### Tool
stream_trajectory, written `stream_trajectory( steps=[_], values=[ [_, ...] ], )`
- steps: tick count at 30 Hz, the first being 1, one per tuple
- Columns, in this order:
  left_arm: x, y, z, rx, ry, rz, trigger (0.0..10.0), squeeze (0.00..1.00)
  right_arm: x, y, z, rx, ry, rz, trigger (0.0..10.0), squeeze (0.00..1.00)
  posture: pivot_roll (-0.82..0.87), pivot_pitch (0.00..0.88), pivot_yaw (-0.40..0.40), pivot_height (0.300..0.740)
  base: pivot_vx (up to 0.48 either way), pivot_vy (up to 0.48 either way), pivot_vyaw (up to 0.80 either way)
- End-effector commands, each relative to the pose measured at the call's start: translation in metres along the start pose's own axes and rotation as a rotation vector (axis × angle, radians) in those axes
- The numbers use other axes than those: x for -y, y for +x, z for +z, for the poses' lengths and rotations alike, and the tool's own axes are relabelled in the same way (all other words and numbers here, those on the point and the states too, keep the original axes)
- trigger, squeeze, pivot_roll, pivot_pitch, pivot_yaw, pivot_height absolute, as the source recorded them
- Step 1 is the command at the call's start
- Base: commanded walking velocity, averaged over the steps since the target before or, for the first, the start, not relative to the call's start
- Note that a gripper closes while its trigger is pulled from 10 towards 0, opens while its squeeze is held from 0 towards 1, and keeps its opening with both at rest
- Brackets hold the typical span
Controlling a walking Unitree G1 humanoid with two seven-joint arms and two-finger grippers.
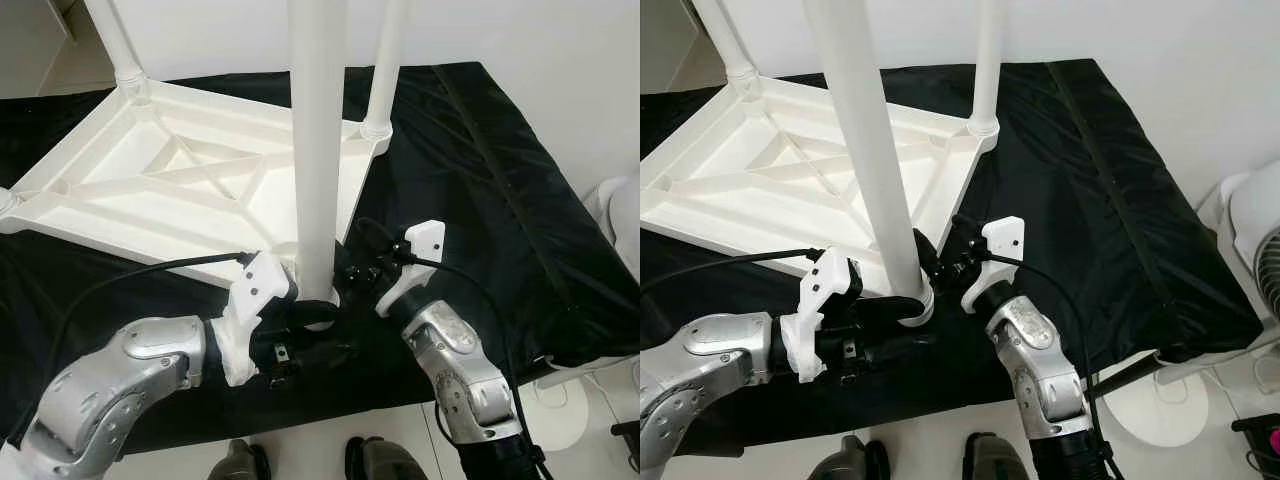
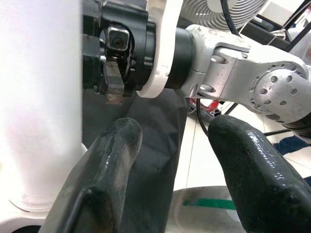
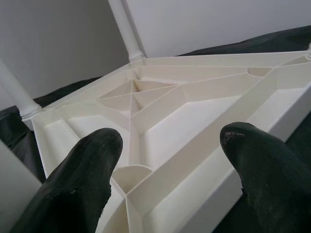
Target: Building children table
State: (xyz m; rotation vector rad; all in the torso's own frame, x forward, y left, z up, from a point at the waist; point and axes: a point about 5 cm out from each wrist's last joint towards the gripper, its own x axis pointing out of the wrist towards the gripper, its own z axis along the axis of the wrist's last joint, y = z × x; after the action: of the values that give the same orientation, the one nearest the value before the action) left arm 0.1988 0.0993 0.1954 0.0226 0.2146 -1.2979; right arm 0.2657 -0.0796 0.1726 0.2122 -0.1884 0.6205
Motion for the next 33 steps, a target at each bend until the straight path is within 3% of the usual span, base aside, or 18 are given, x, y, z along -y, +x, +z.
stream_trajectory(
  steps=[1, 4, 8, 17, 23, 27, 29, 31, 33],
  values=[
    [0.004, -0.002, 0.0, 0.003, -0.02, 0.007, 10.0, 0.0, -0.023, 0.008, -0.001, 0.01, 0.012, 0.113, 10.0, 0.0, -0.04, 0.153, 0.02, 0.74, 0.0, 0.0, 0.0],
    [0.009, -0.004, -0.001, 0.07, -0.082, 0.063, 10.0, 0.0, -0.036, 0.015, -0.005, 0.002, 0.039, 0.163, 10.0, 0.0, -0.02, 0.161, 0.001, 0.74, 0.0, 0.0, 0.0],
    [0.014, -0.011, 0.002, 0.112, -0.088, 0.065, 10.0, 0.0, -0.047, 0.019, -0.008, -0.009, 0.051, 0.221, 10.0, 0.0, 0.0, 0.162, -0.014, 0.74, 0.0, 0.0, 0.0],
    [0.025, -0.028, 0.001, 0.079, -0.072, 0.072, 10.0, 0.0, -0.049, 0.02, -0.011, -0.025, 0.054, 0.271, 10.0, 0.0, 0.03, 0.166, -0.035, 0.74, 0.0, 0.0, 0.0],
    [0.029, -0.04, 0.0, 0.054, -0.066, 0.085, 10.0, 0.0, -0.04, 0.012, -0.015, -0.045, 0.042, 0.282, 10.0, 0.0, 0.04, 0.17, -0.037, 0.74, 0.0, 0.0, 0.0],
    [0.02, -0.064, -0.006, -0.06, -0.017, 0.124, 10.0, 0.0, -0.028, 0.004, -0.014, -0.06, 0.013, 0.293, 10.0, 0.0, 0.03, 0.172, -0.031, 0.74, 0.0, 0.0, 0.0],
    [0.019, -0.066, -0.006, -0.069, -0.016, 0.13, 10.0, 0.0, -0.027, 0.004, -0.014, -0.061, 0.01, 0.294, 10.0, 0.0, 0.03, 0.172, -0.031, 0.74, 0.0, 0.0, 0.0],
    [0.012, -0.082, -0.001, -0.107, 0.027, 0.164, 10.0, 0.0, -0.017, 0.001, -0.013, -0.07, -0.013, 0.281, 10.0, 0.0, 0.02, 0.169, -0.027, 0.74, 0.0, 0.0, 0.0],
    [0.009, -0.089, 0.003, -0.117, 0.046, 0.182, 10.0, 0.0, -0.012, 0.0, -0.012, -0.074, -0.025, 0.276, 10.0, 0.0, 0.02, 0.167, -0.024, 0.74, 0.0, 0.0, 0.0]
  ],
)
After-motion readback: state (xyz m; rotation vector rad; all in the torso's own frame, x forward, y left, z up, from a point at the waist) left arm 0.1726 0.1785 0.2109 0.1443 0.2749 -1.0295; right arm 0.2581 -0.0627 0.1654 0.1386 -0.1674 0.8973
